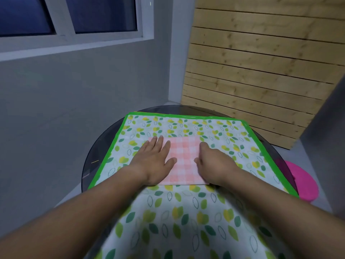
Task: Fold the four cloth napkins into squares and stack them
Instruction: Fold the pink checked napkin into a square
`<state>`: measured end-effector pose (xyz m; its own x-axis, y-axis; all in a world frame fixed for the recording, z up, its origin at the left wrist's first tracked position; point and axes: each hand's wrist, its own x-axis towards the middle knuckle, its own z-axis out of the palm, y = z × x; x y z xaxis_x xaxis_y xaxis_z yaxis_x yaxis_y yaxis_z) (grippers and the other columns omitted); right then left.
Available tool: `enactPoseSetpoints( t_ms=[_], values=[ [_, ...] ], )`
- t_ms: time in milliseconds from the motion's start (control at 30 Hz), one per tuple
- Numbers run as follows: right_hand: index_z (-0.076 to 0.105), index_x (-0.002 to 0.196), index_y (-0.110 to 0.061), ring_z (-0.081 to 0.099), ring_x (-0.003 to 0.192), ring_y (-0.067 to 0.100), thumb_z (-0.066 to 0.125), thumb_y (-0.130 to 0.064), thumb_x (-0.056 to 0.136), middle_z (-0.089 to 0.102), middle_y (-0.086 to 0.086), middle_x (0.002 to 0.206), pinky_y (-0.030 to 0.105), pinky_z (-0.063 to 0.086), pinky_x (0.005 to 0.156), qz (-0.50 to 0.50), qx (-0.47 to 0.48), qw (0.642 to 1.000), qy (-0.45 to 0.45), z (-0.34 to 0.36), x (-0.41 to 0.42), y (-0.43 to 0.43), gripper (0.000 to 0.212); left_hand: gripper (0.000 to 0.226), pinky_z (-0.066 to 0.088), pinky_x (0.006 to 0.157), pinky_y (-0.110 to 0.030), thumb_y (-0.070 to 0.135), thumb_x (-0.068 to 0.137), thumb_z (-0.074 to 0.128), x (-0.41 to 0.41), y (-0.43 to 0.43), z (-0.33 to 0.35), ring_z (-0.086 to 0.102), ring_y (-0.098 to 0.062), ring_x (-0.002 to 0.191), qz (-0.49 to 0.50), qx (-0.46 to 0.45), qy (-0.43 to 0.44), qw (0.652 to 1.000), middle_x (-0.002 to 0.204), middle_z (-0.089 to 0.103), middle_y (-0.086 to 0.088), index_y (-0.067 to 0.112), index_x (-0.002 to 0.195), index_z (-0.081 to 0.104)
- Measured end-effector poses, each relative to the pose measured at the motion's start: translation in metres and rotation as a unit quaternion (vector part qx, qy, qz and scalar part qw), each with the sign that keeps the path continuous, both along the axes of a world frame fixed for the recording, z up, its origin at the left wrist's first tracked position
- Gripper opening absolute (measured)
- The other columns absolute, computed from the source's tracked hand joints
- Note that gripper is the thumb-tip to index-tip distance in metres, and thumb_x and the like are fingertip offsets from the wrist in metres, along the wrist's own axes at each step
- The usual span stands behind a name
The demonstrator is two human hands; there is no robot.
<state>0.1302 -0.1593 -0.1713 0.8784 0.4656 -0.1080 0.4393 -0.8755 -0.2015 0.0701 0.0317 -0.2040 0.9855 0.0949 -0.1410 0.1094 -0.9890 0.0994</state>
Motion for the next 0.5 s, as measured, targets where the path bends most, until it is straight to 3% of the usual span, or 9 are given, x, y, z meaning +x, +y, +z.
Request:
enactPoseSetpoints(
  t_ms=[67, 133, 233, 300, 500],
  values=[
    [0.038, 0.133, -0.014, 0.056, 0.096, 0.028, 0.039, -0.039, 0.099, 0.059, 0.006, 0.108, 0.037, 0.044, 0.072, 0.005, -0.043, 0.994, -0.104, 0.007, -0.003, 0.005, 0.042, 0.070, -0.008, 0.124, -0.039, 0.058, 0.101, 0.009, -0.001, -0.002, -0.002, -0.019, -0.022, 0.152, -0.003, 0.015, -0.005, 1.000, 0.165, -0.017, -0.005, 0.023, 0.158, -0.008],
    [0.037, 0.140, -0.016, 0.046, 0.122, 0.030, 0.038, -0.038, 0.098, 0.050, 0.010, 0.132, 0.041, 0.042, 0.092, 0.052, -0.029, 0.979, -0.195, 0.008, 0.001, 0.014, 0.047, 0.068, -0.009, 0.124, -0.040, 0.056, 0.101, 0.008, -0.001, -0.002, -0.003, -0.019, -0.022, 0.152, -0.005, 0.020, -0.008, 1.000, 0.165, -0.017, -0.005, 0.022, 0.158, -0.008],
    [0.025, 0.153, -0.016, 0.009, 0.151, 0.026, 0.029, -0.033, 0.103, 0.018, 0.006, 0.163, 0.042, 0.012, 0.122, 0.169, -0.011, 0.981, -0.096, -0.003, 0.013, 0.039, 0.053, 0.065, -0.008, 0.124, -0.041, 0.050, 0.103, 0.010, -0.001, -0.001, -0.004, -0.018, -0.022, 0.152, -0.006, 0.017, -0.015, 1.000, 0.166, -0.015, -0.005, 0.021, 0.158, -0.007],
    [0.011, 0.157, -0.015, -0.004, 0.153, 0.020, 0.022, -0.034, 0.105, 0.002, 0.002, 0.166, 0.041, 0.000, 0.124, 0.187, -0.039, 0.981, -0.028, -0.017, 0.020, 0.048, 0.056, 0.062, -0.008, 0.124, -0.043, 0.044, 0.103, 0.011, -0.001, -0.001, -0.004, -0.018, -0.022, 0.152, -0.006, 0.012, -0.012, 1.000, 0.166, -0.015, -0.005, 0.021, 0.158, -0.007],
    [-0.004, 0.157, -0.017, -0.014, 0.151, 0.012, 0.011, -0.046, 0.103, -0.011, -0.002, 0.165, 0.042, -0.009, 0.123, 0.151, -0.066, 0.986, -0.027, -0.029, 0.030, 0.028, 0.063, 0.062, -0.010, 0.124, -0.042, 0.043, 0.103, 0.012, -0.001, 0.000, -0.002, -0.020, -0.020, 0.151, -0.005, -0.006, -0.003, 1.000, 0.165, -0.017, -0.004, 0.021, 0.158, -0.007]
  ],
)
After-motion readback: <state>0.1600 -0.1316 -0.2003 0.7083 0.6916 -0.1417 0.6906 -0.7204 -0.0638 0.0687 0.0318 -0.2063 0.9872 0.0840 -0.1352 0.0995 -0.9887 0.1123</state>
